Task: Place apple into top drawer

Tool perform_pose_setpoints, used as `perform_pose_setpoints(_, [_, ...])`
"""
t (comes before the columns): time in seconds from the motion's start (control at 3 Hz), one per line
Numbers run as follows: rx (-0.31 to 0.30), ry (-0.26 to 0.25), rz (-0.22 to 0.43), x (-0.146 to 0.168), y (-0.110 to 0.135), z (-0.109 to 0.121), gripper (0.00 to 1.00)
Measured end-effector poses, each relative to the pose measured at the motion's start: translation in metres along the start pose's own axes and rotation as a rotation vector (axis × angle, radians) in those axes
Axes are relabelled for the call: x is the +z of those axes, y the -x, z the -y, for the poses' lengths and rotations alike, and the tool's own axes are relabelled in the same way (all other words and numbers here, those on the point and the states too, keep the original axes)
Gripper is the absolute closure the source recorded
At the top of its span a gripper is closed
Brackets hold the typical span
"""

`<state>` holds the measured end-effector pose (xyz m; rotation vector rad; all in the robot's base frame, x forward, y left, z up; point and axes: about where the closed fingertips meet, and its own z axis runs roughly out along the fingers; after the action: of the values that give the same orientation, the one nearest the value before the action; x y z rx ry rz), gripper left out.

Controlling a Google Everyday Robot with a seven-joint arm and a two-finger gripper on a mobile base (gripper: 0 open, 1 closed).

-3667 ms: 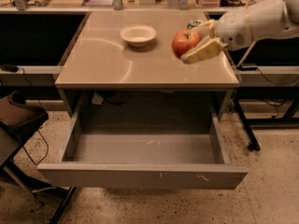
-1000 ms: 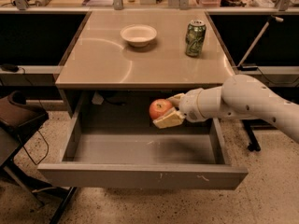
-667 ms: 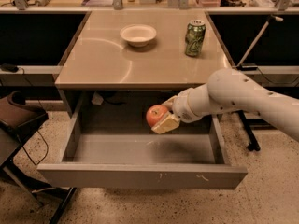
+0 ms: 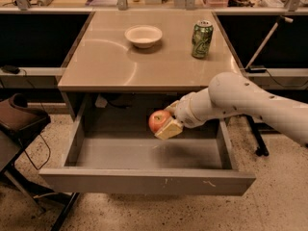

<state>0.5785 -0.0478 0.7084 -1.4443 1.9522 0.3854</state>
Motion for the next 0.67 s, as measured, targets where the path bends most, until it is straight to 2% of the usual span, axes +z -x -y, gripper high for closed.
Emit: perform_pose_setpoints(0.67, [0.098,0.104,-0.127,0.054,-0.057,-0.026,1.0])
